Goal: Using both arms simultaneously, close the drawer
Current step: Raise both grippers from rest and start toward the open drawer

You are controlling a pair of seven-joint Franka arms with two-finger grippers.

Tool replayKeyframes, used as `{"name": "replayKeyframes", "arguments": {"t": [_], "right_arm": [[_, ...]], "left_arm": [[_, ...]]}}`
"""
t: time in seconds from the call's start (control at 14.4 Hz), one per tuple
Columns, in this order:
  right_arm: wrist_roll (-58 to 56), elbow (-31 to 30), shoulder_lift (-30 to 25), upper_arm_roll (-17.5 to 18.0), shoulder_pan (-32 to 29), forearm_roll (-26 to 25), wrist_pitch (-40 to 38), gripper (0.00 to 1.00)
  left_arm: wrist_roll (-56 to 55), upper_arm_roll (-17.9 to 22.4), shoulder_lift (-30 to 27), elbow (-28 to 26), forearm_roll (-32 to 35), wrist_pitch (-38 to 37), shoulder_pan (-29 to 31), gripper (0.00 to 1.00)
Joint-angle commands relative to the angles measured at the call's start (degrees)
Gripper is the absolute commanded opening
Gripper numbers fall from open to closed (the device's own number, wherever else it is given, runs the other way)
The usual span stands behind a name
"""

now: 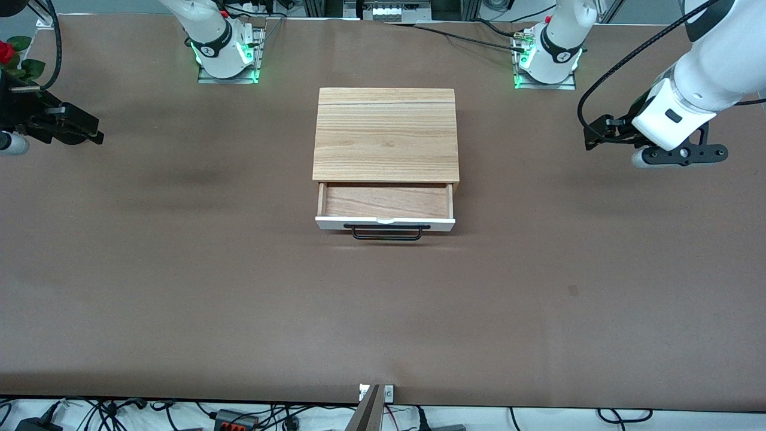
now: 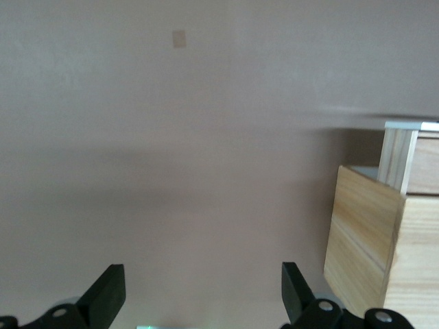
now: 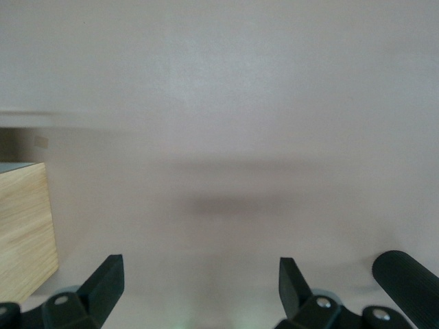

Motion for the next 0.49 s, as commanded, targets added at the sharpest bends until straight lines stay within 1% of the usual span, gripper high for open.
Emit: {"name": "replayKeyframes", "arguments": {"t": [0.0, 0.14, 0.21, 0.28, 0.42], "right_arm": [[0.03, 1.10, 1.46, 1.03, -0.44, 0.11, -0.89, 1.00], [0.03, 1.01, 3.74, 1.99, 0.52, 0.28, -1.67, 1.00], [0.11, 1.01, 4.62, 2.08, 1.49, 1.24, -2.20, 1.00], [0.11, 1.01, 5.59, 2.00, 1.76, 3.69, -2.64, 1.00], [0.20, 1.01, 8.04, 2.00, 1.50, 11.67, -4.65, 1.00]], "left_arm": [[-0.95, -1.70, 3.03, 1.72, 0.07, 3.01, 0.26, 1.00], [-1.04, -3.36, 5.31, 1.81, -0.46, 5.30, 0.26, 1.00], [-1.04, -4.33, 6.89, 2.94, -0.46, 6.44, 0.26, 1.00], [-1.04, -4.43, 8.91, 4.60, -0.55, 6.63, 0.18, 1.00], [-1.21, -4.51, 14.08, 8.11, -1.94, 6.72, -0.44, 1.00]]}}
